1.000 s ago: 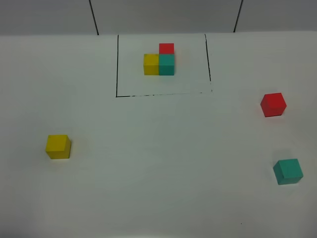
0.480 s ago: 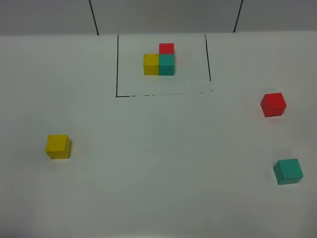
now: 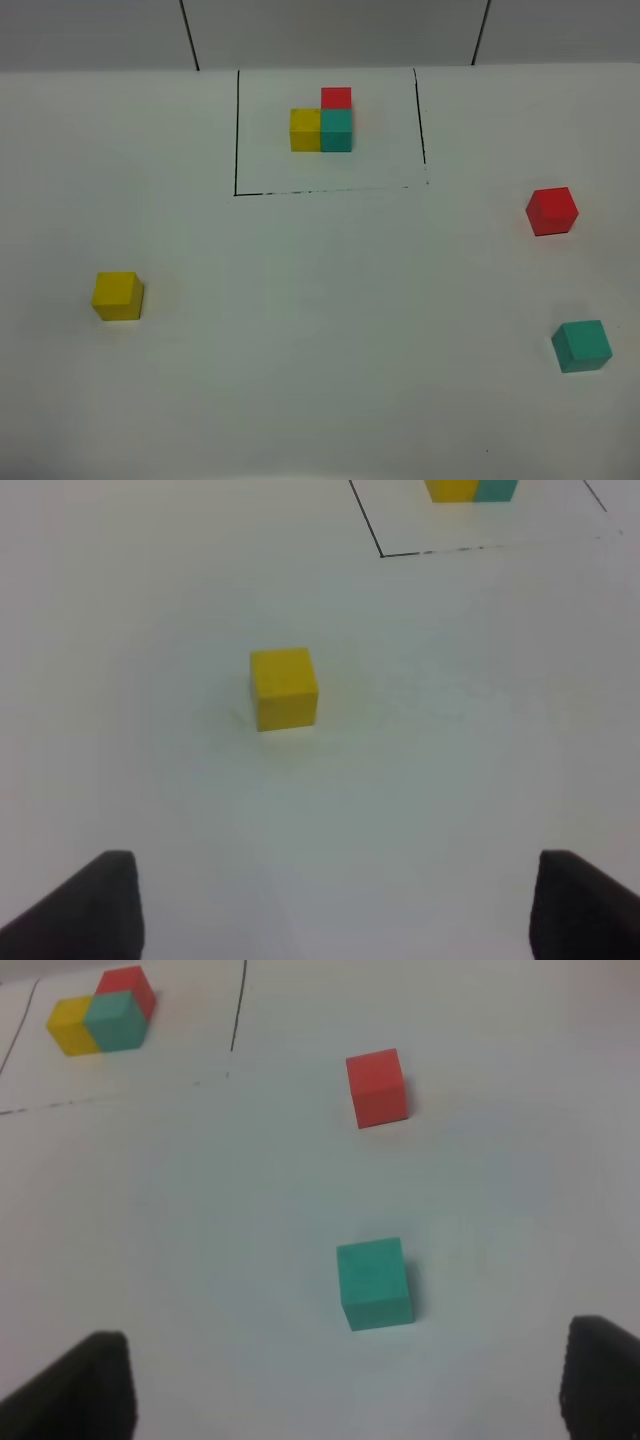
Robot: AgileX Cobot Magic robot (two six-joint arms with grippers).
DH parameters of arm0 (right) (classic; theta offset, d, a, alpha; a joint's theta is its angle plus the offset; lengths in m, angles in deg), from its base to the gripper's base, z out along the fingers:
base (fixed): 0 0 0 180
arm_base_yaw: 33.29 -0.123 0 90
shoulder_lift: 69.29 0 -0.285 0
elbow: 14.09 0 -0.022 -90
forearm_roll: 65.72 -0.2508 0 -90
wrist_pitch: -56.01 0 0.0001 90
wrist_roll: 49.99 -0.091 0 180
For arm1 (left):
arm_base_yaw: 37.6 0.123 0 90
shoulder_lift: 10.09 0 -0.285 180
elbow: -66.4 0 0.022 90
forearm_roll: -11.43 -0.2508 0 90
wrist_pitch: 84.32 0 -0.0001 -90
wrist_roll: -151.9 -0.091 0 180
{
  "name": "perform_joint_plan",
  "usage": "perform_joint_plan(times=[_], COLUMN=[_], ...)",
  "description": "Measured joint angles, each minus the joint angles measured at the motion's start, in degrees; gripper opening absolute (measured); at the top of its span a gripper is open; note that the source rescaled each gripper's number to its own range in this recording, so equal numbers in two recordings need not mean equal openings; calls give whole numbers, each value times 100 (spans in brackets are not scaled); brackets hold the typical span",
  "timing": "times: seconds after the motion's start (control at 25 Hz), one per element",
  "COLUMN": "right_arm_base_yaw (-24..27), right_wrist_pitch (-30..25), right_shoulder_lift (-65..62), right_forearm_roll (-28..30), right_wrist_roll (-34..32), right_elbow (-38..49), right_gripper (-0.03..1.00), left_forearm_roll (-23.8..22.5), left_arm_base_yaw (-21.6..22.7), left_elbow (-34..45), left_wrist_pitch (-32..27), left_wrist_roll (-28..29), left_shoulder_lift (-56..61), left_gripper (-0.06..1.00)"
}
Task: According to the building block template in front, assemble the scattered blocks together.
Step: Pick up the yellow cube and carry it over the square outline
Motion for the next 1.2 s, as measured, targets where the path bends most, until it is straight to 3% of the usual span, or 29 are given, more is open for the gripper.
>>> perform_joint_plan(times=[0.4,0.6,0.8,1.04,1.2], right_arm_base_yaw=[0,0,0,0,0], right_wrist_pitch=[0,0,0,5,5], right_shoulder_lift=[0,0,0,0,0], right_forearm_roll=[0,0,0,0,0], right_wrist_roll=[0,0,0,0,0], right_elbow=[0,0,0,0,0], right_gripper=[72,72,72,72,72], left_forearm_roll=[-67,-220,-272,-277,-272], left_arm_base_yaw=[0,0,0,0,0], left_elbow=[-20,-164,-175,-218,-559], left_wrist_pitch=[16,528,1203,1956,2119], left_wrist_roll=[9,9,23,166,410], left_shoulder_lift=[-64,-649,-2039,-4265,-5760], left_gripper=[73,87,100,100,100])
